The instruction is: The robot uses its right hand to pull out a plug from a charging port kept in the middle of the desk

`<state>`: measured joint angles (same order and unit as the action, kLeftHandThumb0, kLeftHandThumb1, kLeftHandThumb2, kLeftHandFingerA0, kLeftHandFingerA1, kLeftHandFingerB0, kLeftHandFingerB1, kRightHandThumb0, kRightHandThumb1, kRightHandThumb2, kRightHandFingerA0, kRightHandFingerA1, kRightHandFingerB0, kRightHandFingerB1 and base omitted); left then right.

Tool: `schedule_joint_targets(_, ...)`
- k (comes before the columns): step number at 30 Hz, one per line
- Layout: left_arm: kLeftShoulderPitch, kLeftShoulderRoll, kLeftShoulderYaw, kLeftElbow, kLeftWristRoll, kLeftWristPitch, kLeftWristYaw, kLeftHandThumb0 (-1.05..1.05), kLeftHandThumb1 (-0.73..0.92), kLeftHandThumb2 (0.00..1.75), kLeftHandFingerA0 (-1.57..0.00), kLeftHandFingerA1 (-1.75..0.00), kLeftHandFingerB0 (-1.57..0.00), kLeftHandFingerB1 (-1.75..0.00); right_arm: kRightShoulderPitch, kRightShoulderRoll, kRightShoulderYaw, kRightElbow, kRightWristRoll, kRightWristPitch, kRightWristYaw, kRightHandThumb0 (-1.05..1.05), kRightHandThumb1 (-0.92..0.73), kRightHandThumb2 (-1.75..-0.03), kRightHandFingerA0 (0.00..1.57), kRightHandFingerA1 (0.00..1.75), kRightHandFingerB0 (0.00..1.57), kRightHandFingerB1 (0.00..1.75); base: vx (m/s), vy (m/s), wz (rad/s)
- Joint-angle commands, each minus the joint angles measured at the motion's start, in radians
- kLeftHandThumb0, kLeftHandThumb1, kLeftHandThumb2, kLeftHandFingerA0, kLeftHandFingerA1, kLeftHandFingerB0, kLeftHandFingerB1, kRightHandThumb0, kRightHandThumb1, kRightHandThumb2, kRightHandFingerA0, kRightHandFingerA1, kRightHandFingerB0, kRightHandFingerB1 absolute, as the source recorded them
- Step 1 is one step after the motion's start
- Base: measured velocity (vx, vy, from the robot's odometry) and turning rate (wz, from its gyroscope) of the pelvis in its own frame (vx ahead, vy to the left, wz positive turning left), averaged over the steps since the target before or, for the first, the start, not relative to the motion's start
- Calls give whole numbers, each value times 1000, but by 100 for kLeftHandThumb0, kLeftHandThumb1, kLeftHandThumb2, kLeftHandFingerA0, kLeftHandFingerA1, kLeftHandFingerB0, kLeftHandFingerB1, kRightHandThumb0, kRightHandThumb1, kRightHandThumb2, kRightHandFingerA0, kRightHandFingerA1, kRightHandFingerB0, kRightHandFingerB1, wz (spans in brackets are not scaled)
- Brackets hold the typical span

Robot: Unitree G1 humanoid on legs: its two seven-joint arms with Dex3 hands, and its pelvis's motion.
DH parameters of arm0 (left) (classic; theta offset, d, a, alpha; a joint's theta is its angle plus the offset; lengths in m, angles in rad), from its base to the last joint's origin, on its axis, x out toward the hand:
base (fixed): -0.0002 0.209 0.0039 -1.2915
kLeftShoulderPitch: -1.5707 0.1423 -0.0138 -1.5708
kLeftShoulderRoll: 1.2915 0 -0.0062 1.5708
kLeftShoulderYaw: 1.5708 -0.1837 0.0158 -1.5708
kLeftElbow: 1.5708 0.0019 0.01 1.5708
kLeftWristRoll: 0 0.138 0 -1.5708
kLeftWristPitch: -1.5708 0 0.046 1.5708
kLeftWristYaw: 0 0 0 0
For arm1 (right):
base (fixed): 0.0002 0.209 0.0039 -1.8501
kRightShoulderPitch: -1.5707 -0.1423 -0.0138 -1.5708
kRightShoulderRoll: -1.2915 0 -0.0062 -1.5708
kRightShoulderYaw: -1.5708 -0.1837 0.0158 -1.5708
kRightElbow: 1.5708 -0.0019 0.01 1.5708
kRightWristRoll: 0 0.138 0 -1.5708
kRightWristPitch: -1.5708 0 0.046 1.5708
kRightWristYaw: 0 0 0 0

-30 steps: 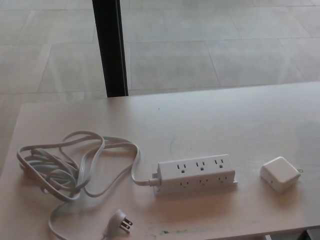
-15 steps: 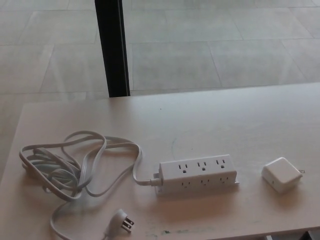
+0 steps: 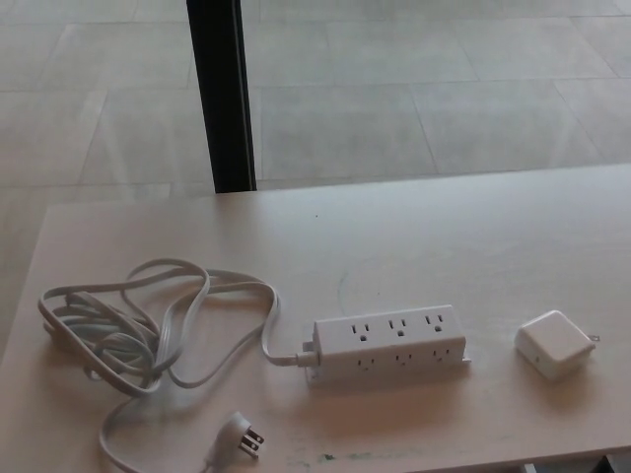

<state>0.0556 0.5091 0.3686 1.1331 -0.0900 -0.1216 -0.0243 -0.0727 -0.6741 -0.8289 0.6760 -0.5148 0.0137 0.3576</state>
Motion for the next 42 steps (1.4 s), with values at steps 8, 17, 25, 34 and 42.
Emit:
schedule_joint_targets(8, 32, 3, 0, 50, 0, -36, 11, -78, 87, 66, -77, -59, -62, -49, 108, 220, -363, 171, 448, 101, -131, -105, -71, -69, 109, 79, 50, 113, 0, 0, 0)
schedule_joint_targets(17, 34, 10, -3, 46, -2, -30, 0, -75, 87, 66, -77, -60, -61, -51, 156, 185, -266, 213, 427, 74, -10, -105, -59, -62, 111, 73, 95, 80, 0, 0, 0)
schedule_joint_targets(25, 38, 15, -5, 59, -1, -31, 4, -74, 87, 66, -76, -57, -61, -50, 193, 171, -173, 214, 454, 45, -19, -105, -57, -60, 114, 72, 102, 76, 0, 0, 0)
schedule_joint_targets(34, 38, 20, 12, 78, -17, -41, -16, -78, 85, 66, -78, -62, -61, -51, 225, 146, -66, 243, 522, 7, -14, -105, -54, -59, 117, 70, 105, 75, 0, 0, 0)
schedule_joint_targets(42, 36, 22, 12, 65, -20, -37, -15, -76, 86, 66, -78, -61, -61, -52, 244, 154, 25, 243, 549, -122, -109, -103, -32, -91, 123, 67, 115, 68, 0, 0, 0)
